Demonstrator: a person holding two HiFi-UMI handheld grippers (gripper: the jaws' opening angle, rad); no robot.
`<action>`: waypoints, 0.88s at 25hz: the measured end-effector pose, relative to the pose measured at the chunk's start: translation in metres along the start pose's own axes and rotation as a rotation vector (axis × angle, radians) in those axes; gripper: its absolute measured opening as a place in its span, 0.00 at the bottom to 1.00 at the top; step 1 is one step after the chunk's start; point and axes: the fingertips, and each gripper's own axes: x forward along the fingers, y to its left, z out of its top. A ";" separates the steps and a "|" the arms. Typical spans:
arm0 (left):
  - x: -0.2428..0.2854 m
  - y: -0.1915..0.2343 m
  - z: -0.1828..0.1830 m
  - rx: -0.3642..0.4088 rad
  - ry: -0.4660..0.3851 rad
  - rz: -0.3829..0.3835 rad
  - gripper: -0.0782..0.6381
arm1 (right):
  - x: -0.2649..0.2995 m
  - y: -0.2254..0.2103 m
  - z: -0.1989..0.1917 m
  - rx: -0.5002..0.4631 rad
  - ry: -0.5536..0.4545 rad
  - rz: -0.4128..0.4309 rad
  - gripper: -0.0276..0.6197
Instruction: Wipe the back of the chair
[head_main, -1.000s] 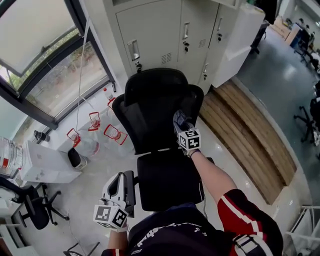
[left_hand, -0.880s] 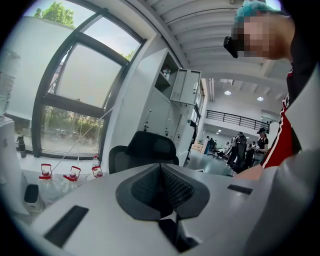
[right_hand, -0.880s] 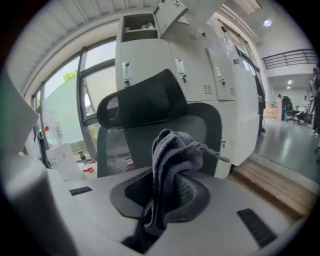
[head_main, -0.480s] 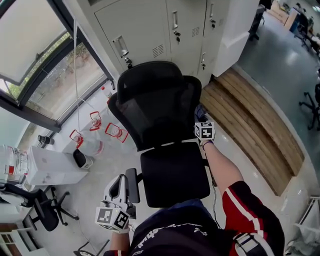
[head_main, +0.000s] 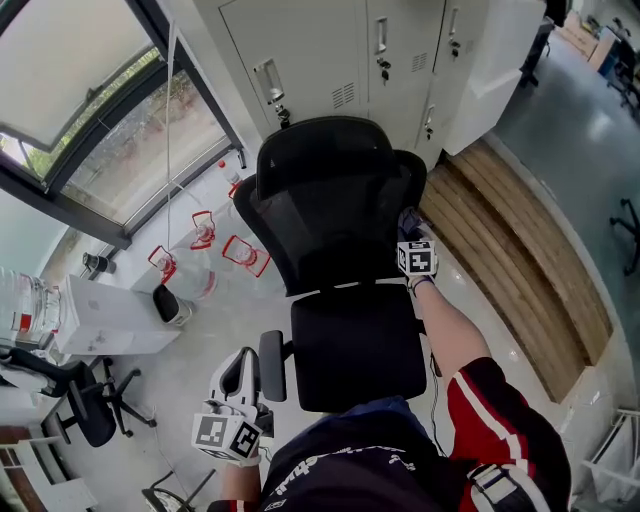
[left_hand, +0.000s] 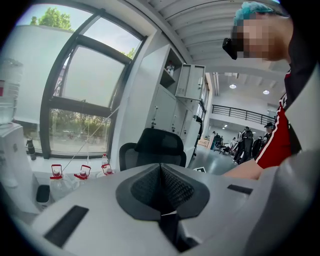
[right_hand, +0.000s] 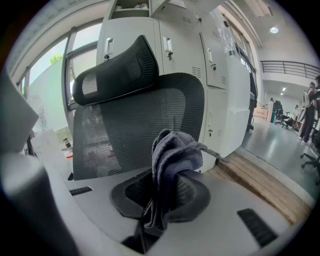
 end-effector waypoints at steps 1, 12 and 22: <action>-0.002 0.003 0.000 -0.004 -0.003 0.004 0.15 | 0.002 0.005 0.001 -0.003 0.001 0.004 0.15; -0.032 0.039 0.002 -0.035 -0.033 0.063 0.15 | 0.023 0.087 0.018 -0.057 -0.001 0.073 0.15; -0.074 0.084 -0.001 -0.090 -0.077 0.157 0.15 | 0.046 0.214 0.027 -0.119 0.003 0.212 0.15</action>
